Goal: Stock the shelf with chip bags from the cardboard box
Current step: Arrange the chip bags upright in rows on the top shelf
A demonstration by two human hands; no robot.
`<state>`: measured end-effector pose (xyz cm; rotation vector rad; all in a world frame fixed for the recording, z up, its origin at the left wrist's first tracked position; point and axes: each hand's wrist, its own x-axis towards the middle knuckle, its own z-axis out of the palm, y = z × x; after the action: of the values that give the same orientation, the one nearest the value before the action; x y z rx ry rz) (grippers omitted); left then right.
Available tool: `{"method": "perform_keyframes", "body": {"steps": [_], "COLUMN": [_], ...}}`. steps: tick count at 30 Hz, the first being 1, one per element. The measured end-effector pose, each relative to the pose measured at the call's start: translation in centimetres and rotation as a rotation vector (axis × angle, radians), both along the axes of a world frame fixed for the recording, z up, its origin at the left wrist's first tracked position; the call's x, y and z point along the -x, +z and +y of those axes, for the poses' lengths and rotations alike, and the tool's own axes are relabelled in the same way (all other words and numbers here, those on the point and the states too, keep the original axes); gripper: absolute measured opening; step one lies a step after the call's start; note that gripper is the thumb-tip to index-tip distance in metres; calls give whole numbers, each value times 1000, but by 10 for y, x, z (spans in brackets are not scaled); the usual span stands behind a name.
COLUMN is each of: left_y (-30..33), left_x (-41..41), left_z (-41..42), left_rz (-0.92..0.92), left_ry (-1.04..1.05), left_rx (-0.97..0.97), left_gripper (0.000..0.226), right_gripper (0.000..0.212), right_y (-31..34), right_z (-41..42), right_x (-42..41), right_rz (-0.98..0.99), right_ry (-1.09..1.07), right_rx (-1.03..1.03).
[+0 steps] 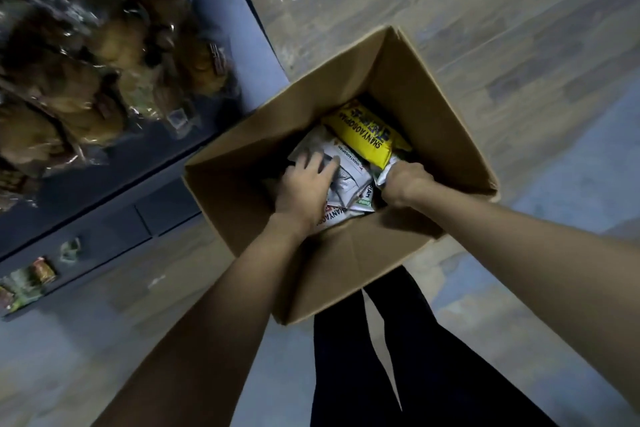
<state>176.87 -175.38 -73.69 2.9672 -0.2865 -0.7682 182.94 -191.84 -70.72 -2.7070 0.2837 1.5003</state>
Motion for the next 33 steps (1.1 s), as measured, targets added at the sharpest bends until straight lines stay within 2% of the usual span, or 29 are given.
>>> {"method": "perform_keyframes", "body": {"steps": [4, 7, 12, 15, 19, 21, 24, 27, 28, 30, 33], "left_y": [-33, -46, -49, -45, -26, -13, 11, 18, 17, 11, -8], "left_x": [-12, -17, -25, -28, -24, -16, 0, 18, 22, 29, 31], "left_z": [2, 0, -14, -17, -11, -7, 0, 1, 0, -4, -5], "left_rz": [-8, -105, -266, -303, -333, -294, -127, 97, 164, 268, 336], "left_ry": [-46, -90, -96, -147, -129, -18, 378, 698, 773, 930, 1149], "left_rx": [-18, -77, -120, -121, -77, 6, 214, 264, 250, 200, 173], "left_gripper": [89, 86, 46, 30, 27, 19, 11, 8, 7, 30, 42], "right_gripper": [47, 47, 31, 28, 34, 41, 20, 7, 10, 19, 41], "right_y": [-23, -32, -38, -19, 22, 38, 57, 60, 56, 42, 22], "right_z": [-4, -6, -9, -13, -3, -2, -1, 4, 6, 10, 16], "right_x": [-5, -11, -12, -22, -34, -41, -54, -66, -67, -68, -60], "right_rz": [11, -27, -91, -107, -82, -102, -143, -96, -76, -107, -344], "right_ry": [-25, -27, -4, 64, 99, 120, 194, 215, 219, 214, 81], "right_rx": [14, 19, -12, -63, -138, -171, -282, -348, -360, -387, -375]}}
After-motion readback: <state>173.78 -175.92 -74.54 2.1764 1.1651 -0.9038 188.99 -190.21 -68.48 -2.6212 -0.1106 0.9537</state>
